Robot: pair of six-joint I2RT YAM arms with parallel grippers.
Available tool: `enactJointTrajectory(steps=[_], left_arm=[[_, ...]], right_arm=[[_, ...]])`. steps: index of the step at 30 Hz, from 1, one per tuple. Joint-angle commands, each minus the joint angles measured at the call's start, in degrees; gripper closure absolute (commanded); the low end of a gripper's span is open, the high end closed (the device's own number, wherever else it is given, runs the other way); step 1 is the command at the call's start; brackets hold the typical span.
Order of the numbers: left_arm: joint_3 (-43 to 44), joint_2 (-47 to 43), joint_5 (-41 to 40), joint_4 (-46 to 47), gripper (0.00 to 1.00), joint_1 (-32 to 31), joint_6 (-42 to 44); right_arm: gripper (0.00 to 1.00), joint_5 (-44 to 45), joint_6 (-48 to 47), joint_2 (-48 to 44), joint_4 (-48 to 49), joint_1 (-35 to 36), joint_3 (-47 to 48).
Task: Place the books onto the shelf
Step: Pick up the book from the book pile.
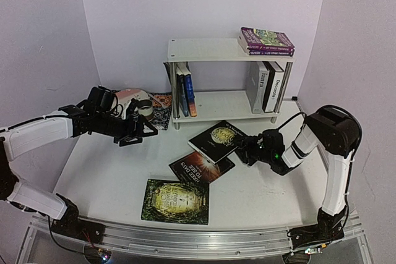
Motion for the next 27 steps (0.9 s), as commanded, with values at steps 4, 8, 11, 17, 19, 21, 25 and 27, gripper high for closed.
enactJointTrajectory(steps=[4, 8, 11, 17, 19, 21, 25, 27], left_arm=[[2.2, -1.4, -0.5, 0.3, 0.04, -0.1, -0.4], [2.0, -2.0, -0.8, 0.2, 0.04, -0.1, -0.3], [1.8, -2.0, -0.9, 0.0, 0.04, -0.1, -0.3], [1.4, -2.6, -1.5, -0.3, 0.04, -0.1, -0.1], [1.3, -2.5, -1.6, -0.4, 0.04, -0.1, 0.0], [1.4, -2.3, -1.5, -0.4, 0.04, -0.1, 0.0], [1.5, -2.4, -1.6, -0.6, 0.04, -0.1, 0.3], [1.5, -2.6, -2.0, -1.0, 0.04, -0.1, 0.5]], right_arm=[[0.39, 1.5, 1.2, -0.9, -1.0, 0.9, -0.2], [0.38, 1.6, 2.4, 0.5, -1.3, 1.9, 0.1], [0.38, 2.2, 2.9, 0.6, -3.4, 3.2, 1.0], [0.38, 5.1, 2.7, -1.3, -8.4, 6.0, 1.0], [0.38, 5.4, 3.1, -0.3, -8.3, 6.2, 1.5], [0.38, 4.9, 3.7, 1.8, -7.5, 6.4, 2.6], [0.38, 4.5, 5.4, 4.4, -5.6, 6.5, 4.8], [0.39, 4.9, 5.3, 5.0, -5.5, 6.5, 5.3]])
